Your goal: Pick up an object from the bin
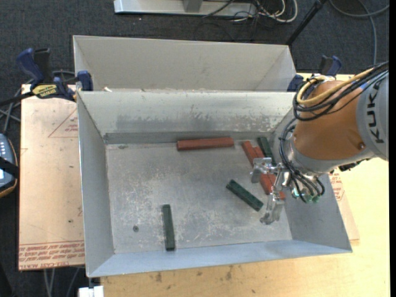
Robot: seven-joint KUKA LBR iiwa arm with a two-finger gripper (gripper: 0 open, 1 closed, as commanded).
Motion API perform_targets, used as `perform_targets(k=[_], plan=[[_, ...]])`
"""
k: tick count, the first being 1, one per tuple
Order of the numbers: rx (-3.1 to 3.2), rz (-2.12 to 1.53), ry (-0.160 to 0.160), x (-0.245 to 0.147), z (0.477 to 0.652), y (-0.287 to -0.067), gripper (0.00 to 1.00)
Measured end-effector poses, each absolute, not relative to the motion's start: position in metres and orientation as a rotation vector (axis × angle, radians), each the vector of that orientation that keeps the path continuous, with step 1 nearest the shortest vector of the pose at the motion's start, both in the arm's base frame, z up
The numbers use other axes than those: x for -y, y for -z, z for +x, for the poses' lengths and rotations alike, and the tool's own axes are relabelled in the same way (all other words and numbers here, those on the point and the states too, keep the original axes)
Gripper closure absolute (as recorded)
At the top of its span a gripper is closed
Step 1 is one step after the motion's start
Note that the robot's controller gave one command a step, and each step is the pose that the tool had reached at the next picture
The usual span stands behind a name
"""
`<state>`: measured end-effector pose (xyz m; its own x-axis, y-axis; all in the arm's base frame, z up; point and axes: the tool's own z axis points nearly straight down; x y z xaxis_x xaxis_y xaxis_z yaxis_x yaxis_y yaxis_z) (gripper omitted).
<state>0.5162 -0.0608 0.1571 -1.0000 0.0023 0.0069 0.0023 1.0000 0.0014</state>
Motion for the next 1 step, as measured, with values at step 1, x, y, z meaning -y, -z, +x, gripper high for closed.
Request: perform_targets(k=[1], plan=[[3.142,0.000,0.001,0.0606,0.5181,-0.1611,0.00]])
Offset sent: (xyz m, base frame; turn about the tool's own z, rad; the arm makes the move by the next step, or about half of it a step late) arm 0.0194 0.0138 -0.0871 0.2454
